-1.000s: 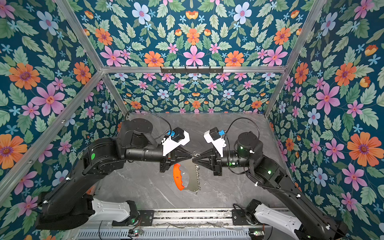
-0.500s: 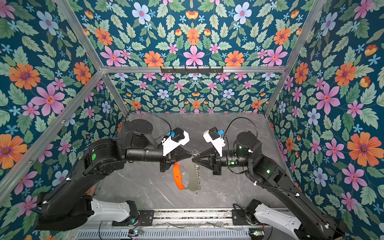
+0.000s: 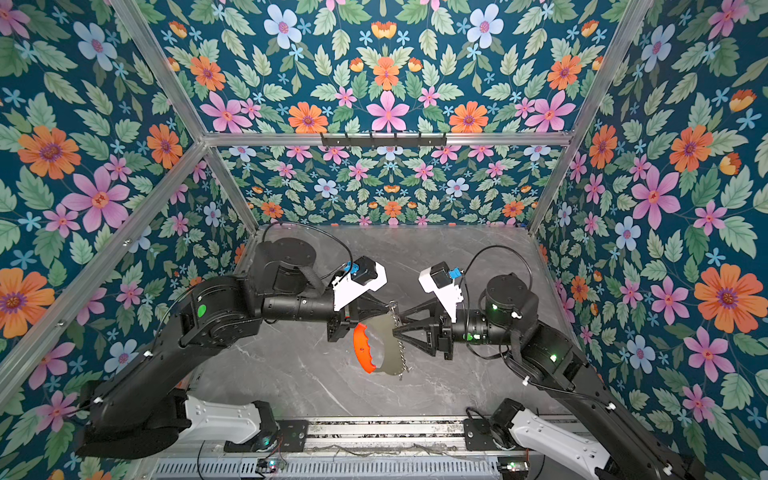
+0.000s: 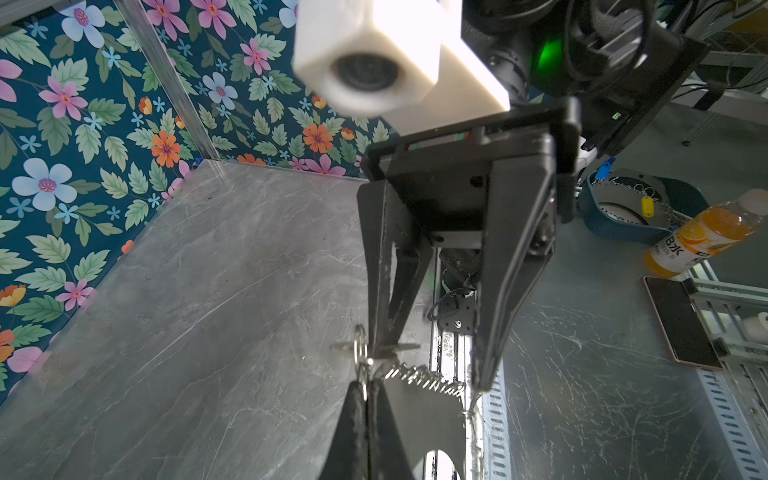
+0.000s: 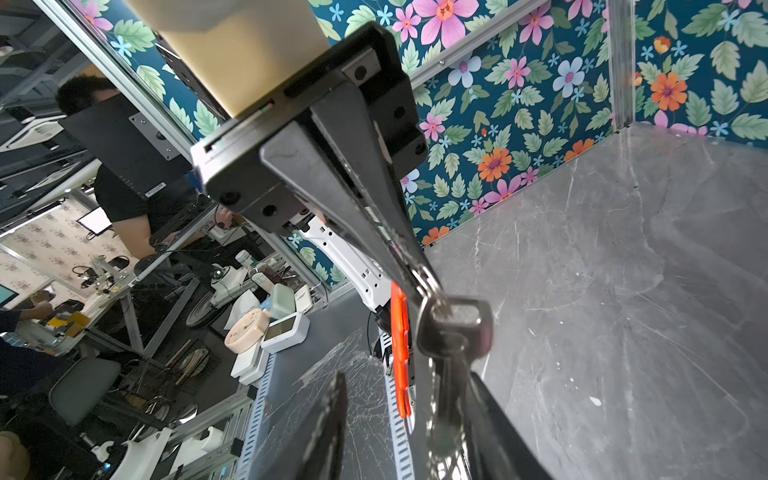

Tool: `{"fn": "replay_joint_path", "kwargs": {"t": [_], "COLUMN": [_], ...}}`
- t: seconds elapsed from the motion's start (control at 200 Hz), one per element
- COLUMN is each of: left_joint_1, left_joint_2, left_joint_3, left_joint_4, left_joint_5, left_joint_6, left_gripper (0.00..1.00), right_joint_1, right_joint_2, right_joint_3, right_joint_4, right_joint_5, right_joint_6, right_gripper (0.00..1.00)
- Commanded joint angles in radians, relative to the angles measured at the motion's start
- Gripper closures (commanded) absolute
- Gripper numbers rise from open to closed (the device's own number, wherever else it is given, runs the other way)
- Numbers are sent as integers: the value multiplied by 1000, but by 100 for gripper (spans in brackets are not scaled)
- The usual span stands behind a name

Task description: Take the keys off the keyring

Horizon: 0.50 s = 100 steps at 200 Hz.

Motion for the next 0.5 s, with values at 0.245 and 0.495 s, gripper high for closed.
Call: {"fn": "replay_joint_path", "kwargs": {"t": [0.245,0.495], "left_joint_1": [0,-1], "left_joint_2": [29,29], "left_joint_3": [29,31], "left_joint_4": [-27,-33], "left_joint_5": [30,21], "left_joint_6": [33,41], "left_gripper": [100,100], "right_joint_1": [1,1], "right_joint_2": [46,35], "right_joint_3": [81,108], "right_joint_4": [-4,-33], "right_joint_5": [98,164], "right_joint_6": [20,46], "right_gripper": [66,64]}}
